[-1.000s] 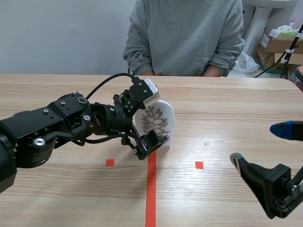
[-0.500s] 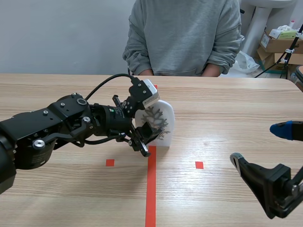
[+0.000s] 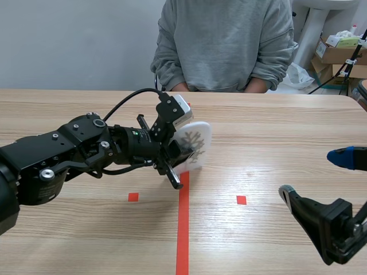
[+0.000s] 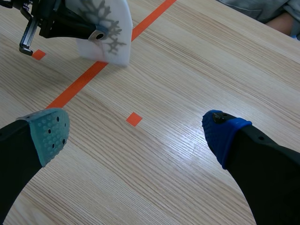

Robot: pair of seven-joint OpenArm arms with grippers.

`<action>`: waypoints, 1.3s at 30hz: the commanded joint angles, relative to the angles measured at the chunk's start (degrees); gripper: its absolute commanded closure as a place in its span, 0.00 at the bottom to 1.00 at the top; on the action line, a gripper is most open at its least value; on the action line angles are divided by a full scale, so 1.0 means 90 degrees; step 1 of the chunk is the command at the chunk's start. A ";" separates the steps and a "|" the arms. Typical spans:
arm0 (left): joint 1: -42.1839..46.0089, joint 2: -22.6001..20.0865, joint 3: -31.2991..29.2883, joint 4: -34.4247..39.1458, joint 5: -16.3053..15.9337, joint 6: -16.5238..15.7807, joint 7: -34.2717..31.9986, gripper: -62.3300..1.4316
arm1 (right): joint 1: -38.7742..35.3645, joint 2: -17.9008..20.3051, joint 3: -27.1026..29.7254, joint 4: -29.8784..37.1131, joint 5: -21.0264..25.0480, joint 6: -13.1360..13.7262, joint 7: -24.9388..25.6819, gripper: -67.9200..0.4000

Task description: Do the leaf sorting experiment

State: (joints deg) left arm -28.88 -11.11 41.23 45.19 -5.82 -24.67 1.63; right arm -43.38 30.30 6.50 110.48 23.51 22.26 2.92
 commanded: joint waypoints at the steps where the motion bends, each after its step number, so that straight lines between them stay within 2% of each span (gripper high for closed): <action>1: -0.0034 0.0015 -0.0070 0.0092 -0.0061 0.0002 -0.0085 0.88 | 0.0075 0.0053 0.0063 0.0024 0.0049 0.0002 0.0073 0.15; 11: -0.0036 0.0015 -0.0073 0.0102 -0.0061 0.0002 -0.0085 0.89 | 0.0075 0.0053 0.0063 0.0024 0.0049 0.0002 0.0073 0.15; 15: -0.0005 -0.0109 -0.0095 0.0328 -0.0199 -0.0027 -0.0007 0.89 | 0.0075 0.0053 0.0063 0.0024 0.0051 0.0002 0.0073 0.15; 17: 0.0058 -0.0301 -0.0097 0.0675 -0.0583 -0.0058 0.0151 0.89 | 0.0075 0.0053 0.0063 0.0024 0.0051 0.0002 0.0073 0.15; 20: 0.0248 -0.0651 -0.0255 0.1370 -0.1416 -0.0189 0.0534 0.89 | 0.0078 0.0053 0.0063 0.0024 0.0051 0.0002 0.0075 0.15; 22: 0.0488 -0.0809 -0.0675 0.1814 -0.1678 -0.0408 0.0848 0.89 | 0.0083 0.0053 0.0063 0.0024 0.0051 0.0002 0.0075 0.15; 25: 0.0918 -0.0981 -0.1409 0.2285 -0.2288 -0.0741 0.1132 0.89 | 0.0136 0.0053 0.0063 0.0024 0.0051 0.0002 0.0068 0.15; 28: 0.1328 -0.1071 -0.2171 0.2475 -0.2817 -0.0911 0.1326 0.89 | 0.0192 0.0051 0.0063 0.0024 0.0051 0.0000 0.0051 0.15; 30: 0.1540 -0.1103 -0.2667 0.2482 -0.2953 -0.0903 0.1328 0.89 | 0.0255 0.0051 0.0063 0.0024 0.0051 0.0005 0.0027 0.15; 33: 0.1741 -0.1120 -0.3398 0.2470 -0.2948 -0.0767 0.1331 0.89 | 0.0272 0.0051 0.0063 0.0024 0.0051 0.0002 0.0002 0.15; 36: 0.1724 -0.1149 -0.3891 0.2329 -0.2871 -0.0197 0.1338 0.89 | 0.0272 0.0051 0.0063 0.0024 0.0051 0.0002 0.0000 0.15; 39: 0.1467 -0.1241 -0.4024 0.1868 -0.2497 0.0367 0.1107 0.89 | 0.0272 0.0051 0.0063 0.0024 0.0051 0.0002 0.0000 0.15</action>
State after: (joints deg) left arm -13.15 -21.71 3.88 63.26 -28.60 -21.08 12.60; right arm -41.45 30.30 6.50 110.48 23.51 22.28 2.48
